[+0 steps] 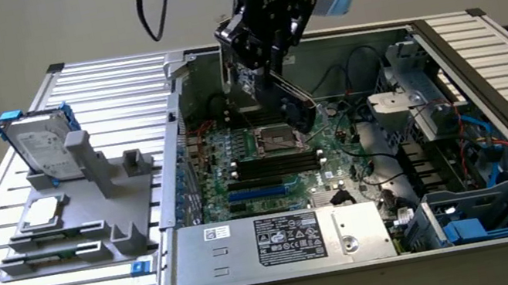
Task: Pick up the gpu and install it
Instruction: 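Insert the gpu into the slot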
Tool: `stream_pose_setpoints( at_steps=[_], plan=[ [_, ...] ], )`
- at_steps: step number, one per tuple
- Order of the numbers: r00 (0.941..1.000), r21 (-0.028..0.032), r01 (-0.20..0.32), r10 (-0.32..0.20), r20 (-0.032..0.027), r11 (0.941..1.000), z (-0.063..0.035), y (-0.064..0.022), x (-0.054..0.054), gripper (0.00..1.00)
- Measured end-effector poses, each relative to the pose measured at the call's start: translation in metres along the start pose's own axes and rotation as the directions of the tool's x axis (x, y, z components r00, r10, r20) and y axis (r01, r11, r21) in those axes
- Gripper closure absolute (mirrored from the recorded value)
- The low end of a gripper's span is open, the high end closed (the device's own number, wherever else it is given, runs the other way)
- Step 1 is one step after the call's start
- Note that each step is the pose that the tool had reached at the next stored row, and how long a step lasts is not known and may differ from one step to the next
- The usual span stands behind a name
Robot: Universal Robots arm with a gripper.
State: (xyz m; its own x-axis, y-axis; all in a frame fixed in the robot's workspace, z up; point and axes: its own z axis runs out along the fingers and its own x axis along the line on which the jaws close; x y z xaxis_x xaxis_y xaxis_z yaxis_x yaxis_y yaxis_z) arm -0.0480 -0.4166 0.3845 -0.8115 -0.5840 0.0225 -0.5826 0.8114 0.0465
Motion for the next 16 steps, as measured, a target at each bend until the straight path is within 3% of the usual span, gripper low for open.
stream_pose_setpoints(
  at_steps=[4, 8, 12, 16],
  plan=[
    [0.9973, 0.0015, 0.074, -0.073, -0.0035, 0.9973, 0.0006, 0.0000, 0.0000, 0.74],
    [0.9893, 0.0027, 0.146, -0.146, -0.0071, 0.9893, 0.0014, -0.0001, -0.0001, 0.74],
    [0.9762, 0.0037, 0.217, -0.217, -0.0106, 0.9762, 0.0023, -0.0001, -0.0001, 0.74],
    [0.9576, 0.0045, 0.288, -0.288, -0.0144, 0.9577, 0.0032, -0.0002, -0.0001, 0.74]
  ],
)
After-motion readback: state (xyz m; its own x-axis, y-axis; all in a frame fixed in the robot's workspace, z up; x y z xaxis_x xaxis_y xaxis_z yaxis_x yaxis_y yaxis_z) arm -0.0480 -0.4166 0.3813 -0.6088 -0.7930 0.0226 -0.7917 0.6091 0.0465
